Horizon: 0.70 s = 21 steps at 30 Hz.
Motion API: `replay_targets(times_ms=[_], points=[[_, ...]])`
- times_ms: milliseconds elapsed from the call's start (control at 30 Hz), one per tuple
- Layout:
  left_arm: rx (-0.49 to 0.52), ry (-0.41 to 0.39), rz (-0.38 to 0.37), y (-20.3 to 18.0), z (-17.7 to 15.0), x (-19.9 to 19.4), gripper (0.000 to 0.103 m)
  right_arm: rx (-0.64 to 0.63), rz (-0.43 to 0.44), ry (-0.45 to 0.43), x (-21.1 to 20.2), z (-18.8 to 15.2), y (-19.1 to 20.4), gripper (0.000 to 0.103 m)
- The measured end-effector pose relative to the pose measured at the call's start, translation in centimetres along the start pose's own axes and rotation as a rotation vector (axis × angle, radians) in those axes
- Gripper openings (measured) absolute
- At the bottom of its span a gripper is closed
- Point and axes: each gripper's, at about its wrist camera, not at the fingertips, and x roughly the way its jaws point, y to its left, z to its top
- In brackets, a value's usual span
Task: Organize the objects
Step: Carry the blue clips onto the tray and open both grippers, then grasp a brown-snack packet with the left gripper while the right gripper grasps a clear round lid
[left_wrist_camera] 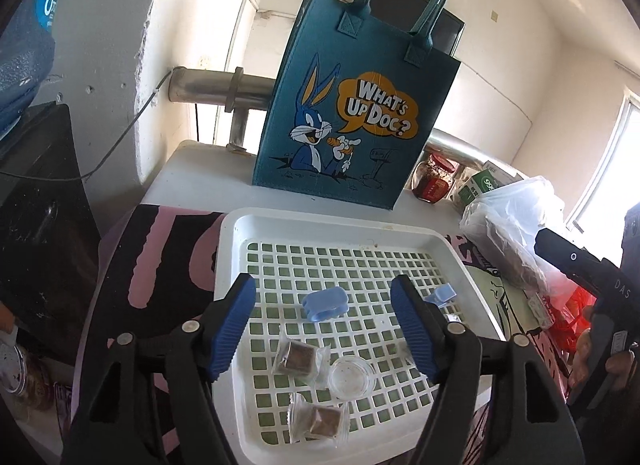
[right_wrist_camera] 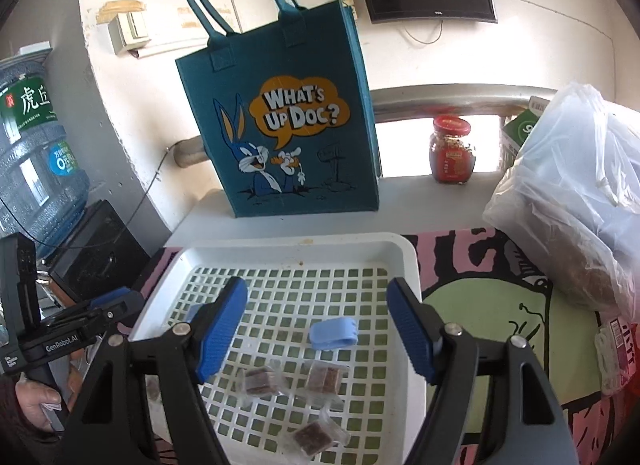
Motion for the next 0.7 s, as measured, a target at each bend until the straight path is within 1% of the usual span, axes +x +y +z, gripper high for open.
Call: replay_targets(times_ms=[33, 67, 100, 167, 233, 300, 400, 467, 533, 600, 700], points=[[0.011, -0.034, -0.003, -0.3, -0.1, -1.2, 0.085, 0.009, 0.027, -0.050, -1.8, 0.2, 0.1, 0.072], [0.023, -0.064, -0.008, -0.7, -0.2, -2.4, 0.088, 0.013, 0.046, -0.094, -3.5, 0.2, 0.3, 0.075], [0.037, -0.088, -0.014, -1.0, -0.5, -3.6, 0.090, 0.012, 0.057, -0.130, -4.9, 0.0, 0.6, 0.078], [0.072, -0.126, -0.029, -1.7, -1.2, -5.6, 0.090, -0.002, 0.076, -0.175, -7.3, -0.8, 1.3, 0.081], [0.097, -0.119, -0.053, -2.2, -2.3, -6.8, 0.090, -0.022, 0.111, -0.189, -8.8, -1.9, 1.9, 0.081], [0.102, -0.100, -0.084, -2.5, -3.9, -7.5, 0.090, -0.039, 0.137, -0.171, -9.7, -3.2, 2.3, 0.081], [0.078, -0.024, -0.068, -2.4, -6.5, -7.3, 0.090, -0.051, 0.165, -0.110, -9.7, -5.8, 2.5, 0.081], [0.074, 0.026, -0.083, -2.7, -8.1, -7.1, 0.090, -0.070, 0.166, -0.058, -9.1, -7.9, 2.7, 0.081], [0.080, 0.075, -0.110, -3.1, -9.6, -6.7, 0.090, -0.101, 0.155, 0.032, -7.6, -9.9, 2.9, 0.079], [0.084, 0.121, -0.122, -3.6, -10.8, -6.0, 0.090, -0.102, 0.144, 0.131, -5.9, -12.0, 2.9, 0.070], [0.112, 0.184, -0.110, -4.7, -12.5, -4.7, 0.090, -0.110, 0.123, 0.238, -3.9, -14.2, 2.9, 0.064]])
